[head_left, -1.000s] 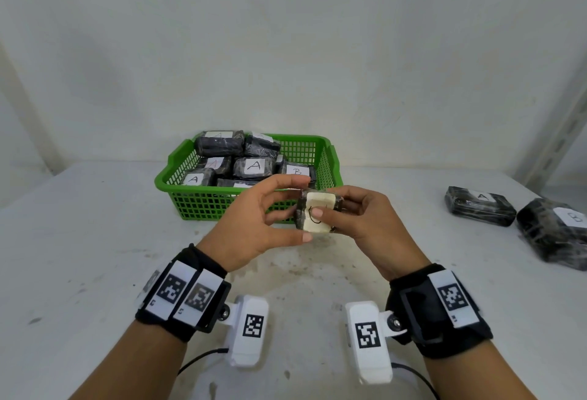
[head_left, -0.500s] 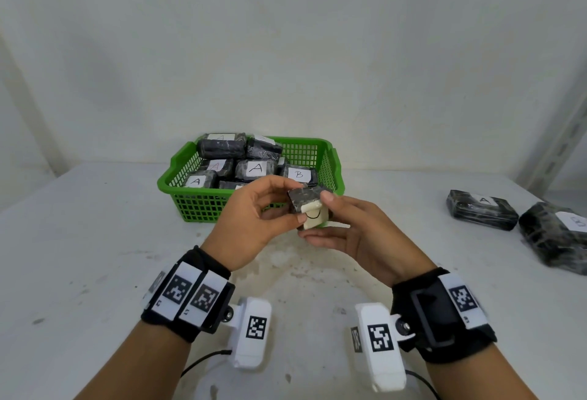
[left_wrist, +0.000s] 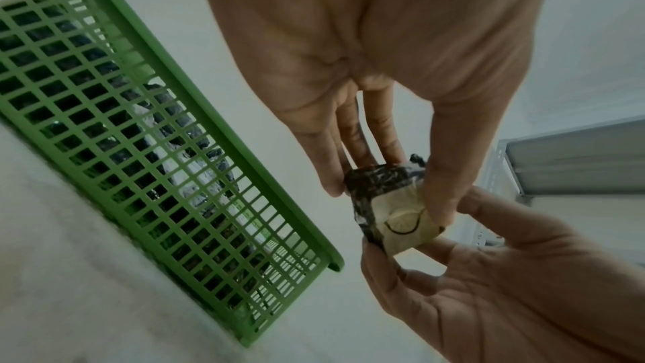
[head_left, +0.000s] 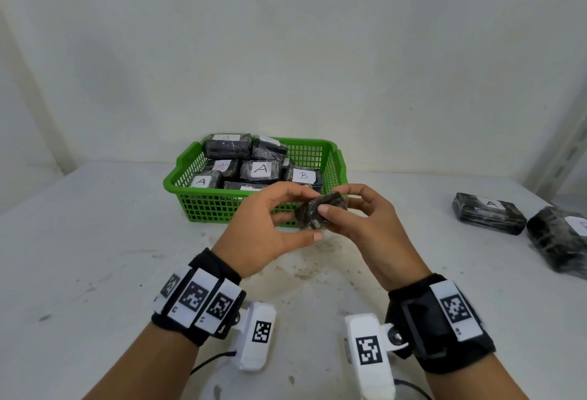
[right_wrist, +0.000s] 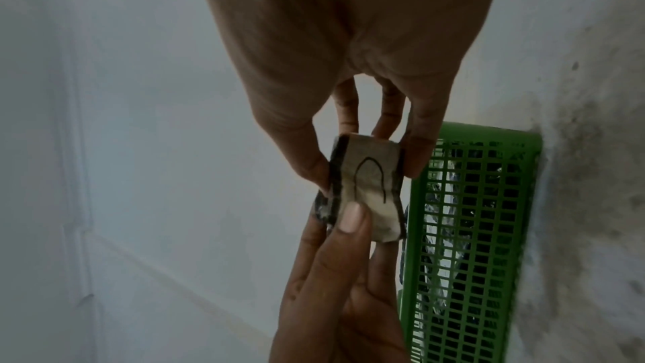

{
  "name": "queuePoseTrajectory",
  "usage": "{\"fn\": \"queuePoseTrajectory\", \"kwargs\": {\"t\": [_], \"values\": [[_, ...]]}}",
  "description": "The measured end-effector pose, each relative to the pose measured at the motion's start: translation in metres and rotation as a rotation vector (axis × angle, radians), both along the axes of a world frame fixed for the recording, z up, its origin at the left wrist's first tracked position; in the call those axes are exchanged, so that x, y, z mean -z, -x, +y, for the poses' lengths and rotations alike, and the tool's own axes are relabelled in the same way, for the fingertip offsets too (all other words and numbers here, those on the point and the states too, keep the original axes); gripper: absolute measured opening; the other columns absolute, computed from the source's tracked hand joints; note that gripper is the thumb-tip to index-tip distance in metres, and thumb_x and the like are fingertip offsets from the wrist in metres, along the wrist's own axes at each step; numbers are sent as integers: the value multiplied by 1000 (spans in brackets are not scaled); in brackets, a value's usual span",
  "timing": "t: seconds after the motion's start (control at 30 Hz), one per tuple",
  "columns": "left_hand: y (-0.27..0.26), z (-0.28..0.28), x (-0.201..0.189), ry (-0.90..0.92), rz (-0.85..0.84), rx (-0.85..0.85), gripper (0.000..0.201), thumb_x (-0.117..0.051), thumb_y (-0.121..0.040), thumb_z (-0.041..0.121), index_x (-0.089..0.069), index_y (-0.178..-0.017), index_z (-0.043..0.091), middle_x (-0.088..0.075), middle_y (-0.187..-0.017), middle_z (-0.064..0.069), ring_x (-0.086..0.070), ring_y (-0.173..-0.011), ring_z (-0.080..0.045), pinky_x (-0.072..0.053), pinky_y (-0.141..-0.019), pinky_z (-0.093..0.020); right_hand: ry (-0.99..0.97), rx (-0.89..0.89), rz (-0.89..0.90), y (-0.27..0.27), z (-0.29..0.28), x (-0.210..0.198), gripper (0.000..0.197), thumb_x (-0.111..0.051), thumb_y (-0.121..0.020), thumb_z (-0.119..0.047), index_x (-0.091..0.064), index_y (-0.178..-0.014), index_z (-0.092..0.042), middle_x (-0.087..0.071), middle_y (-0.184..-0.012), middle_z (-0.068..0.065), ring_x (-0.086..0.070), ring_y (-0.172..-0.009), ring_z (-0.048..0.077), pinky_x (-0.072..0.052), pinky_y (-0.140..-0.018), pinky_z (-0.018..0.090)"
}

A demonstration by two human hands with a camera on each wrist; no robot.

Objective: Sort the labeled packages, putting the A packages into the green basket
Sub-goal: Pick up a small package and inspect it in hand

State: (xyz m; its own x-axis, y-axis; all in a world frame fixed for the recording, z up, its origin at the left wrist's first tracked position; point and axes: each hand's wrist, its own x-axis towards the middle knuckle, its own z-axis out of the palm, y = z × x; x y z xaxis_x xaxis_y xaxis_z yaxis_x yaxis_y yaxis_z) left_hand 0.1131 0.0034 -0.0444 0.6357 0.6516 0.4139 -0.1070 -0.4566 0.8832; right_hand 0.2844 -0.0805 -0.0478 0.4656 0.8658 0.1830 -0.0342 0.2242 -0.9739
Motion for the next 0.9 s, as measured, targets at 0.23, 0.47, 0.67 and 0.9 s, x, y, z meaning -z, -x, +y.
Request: {"fn": "queuePoseTrajectory", "kwargs": {"t": [0.23, 0.47, 0.67, 0.9], "values": [[3, -1, -4, 9, 4, 7, 47, -86, -71, 4, -68, -111, 19, -73, -112, -1, -69, -110, -17, -52, -102, -43, 71, -156, 68, -5, -3, 1, 25, -76, -89, -6, -76, -113, -1, -79, -107, 20, -75, -102, 28, -59, -92, 37], [1, -4, -4, -30, 17, 26, 54, -84, -72, -2, -69, -120, 17, -71, -118, 2, -67, -114, -14, -52, -102, -39, 73, -135, 81, -7, -2, 0, 30, -80, -83, -6, -74, -113, -5, -79, -104, 19, -76, -96, 25, -57, -84, 33], [3, -3, -6, -61, -18, 53, 53, -83, -72, -4, -69, -119, 15, -70, -119, -1, -66, -116, -16, -51, -103, -37, 90, -176, 129, -8, -4, -3, 24, -75, -87, -1, -75, -111, 1, -79, -105, 20, -76, -95, 29, -61, -87, 37], [3, 0, -4, -97, -13, -11, 43, -84, -72, -1, -73, -110, 14, -73, -107, 0, -71, -104, -18, -56, -96, -37, 102, -226, 170, -5, -4, -4, 33, -73, -88, 2, -69, -120, 10, -75, -114, 27, -74, -98, 30, -64, -89, 36]]}}
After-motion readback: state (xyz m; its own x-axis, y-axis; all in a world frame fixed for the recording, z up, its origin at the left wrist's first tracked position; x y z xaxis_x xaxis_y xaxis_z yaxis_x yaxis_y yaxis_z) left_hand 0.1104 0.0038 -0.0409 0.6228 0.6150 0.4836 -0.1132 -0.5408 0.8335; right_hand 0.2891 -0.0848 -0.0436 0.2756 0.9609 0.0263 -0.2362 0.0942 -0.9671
